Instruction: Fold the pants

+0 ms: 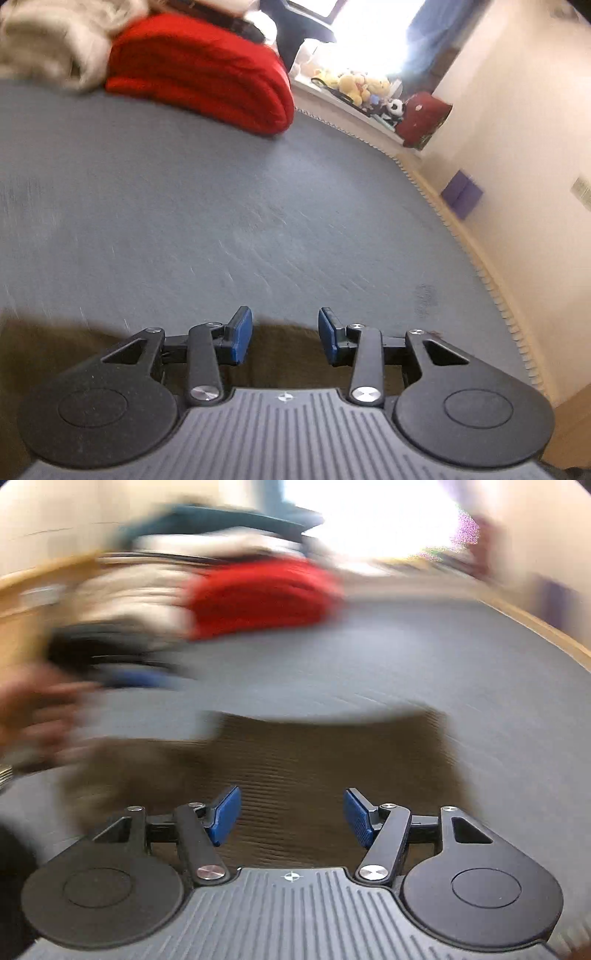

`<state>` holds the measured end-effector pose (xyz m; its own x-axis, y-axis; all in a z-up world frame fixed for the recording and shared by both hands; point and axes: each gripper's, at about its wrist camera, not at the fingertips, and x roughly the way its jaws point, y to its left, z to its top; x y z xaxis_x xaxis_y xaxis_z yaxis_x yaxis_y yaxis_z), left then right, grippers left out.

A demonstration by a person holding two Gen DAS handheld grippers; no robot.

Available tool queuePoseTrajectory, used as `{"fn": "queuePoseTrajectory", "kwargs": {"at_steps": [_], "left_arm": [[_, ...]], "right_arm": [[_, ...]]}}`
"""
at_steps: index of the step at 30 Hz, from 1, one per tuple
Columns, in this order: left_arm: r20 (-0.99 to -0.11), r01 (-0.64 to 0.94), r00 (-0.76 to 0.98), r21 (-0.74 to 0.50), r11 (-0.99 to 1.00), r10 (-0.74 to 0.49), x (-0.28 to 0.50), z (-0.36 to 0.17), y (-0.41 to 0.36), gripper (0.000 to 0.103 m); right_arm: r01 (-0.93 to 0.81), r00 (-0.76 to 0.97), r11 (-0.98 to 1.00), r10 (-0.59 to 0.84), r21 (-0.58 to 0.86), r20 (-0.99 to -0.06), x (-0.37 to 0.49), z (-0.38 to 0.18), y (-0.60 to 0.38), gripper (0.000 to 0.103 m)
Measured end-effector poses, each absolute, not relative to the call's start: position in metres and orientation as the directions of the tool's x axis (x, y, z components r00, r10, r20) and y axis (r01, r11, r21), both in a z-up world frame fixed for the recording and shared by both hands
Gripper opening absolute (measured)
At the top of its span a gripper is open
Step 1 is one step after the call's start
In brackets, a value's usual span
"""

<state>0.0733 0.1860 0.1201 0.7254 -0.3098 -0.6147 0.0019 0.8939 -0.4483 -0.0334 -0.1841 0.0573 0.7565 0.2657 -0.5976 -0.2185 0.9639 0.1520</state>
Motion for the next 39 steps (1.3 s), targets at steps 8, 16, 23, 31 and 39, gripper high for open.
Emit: {"fn": "queuePoseTrajectory", "kwargs": {"at_steps": [8,16,23,31,39], "left_arm": [[-0.733,0.253,0.579,-0.254,0.933,-0.357,-0.023,0.052,0.115,0.044],[-0.677,0.297,0.659,-0.168,0.94,-0.329,-0.051,0.067,0.106,0.06],[-0.765,0.248,0.556,-0.218,0.944,-0.323,-0.048,0.047,0.124,0.072],[-0.672,0.197,0.654,-0.293,0.936,-0.348,-0.055,0.08,0.142,0.077],[-0.508,0.163,0.697,-0.575,0.802,-0.505,-0.064,0.12,0.196,0.086]], "right_arm": [[0.259,0.642,0.94,0.003,0.221,-0.767,-0.005,0.012,-0.274,0.067],[0.289,0.581,0.892,0.124,0.347,-0.804,0.004,-0.019,-0.289,0.07],[0.267,0.601,0.917,0.081,0.295,-0.795,0.003,-0.006,-0.278,0.054],[0.258,0.689,0.938,-0.012,0.229,-0.725,-0.004,0.043,-0.243,0.026],[-0.236,0.887,0.949,0.121,-0.211,-0.446,-0.053,0.107,-0.096,0.023]]}}
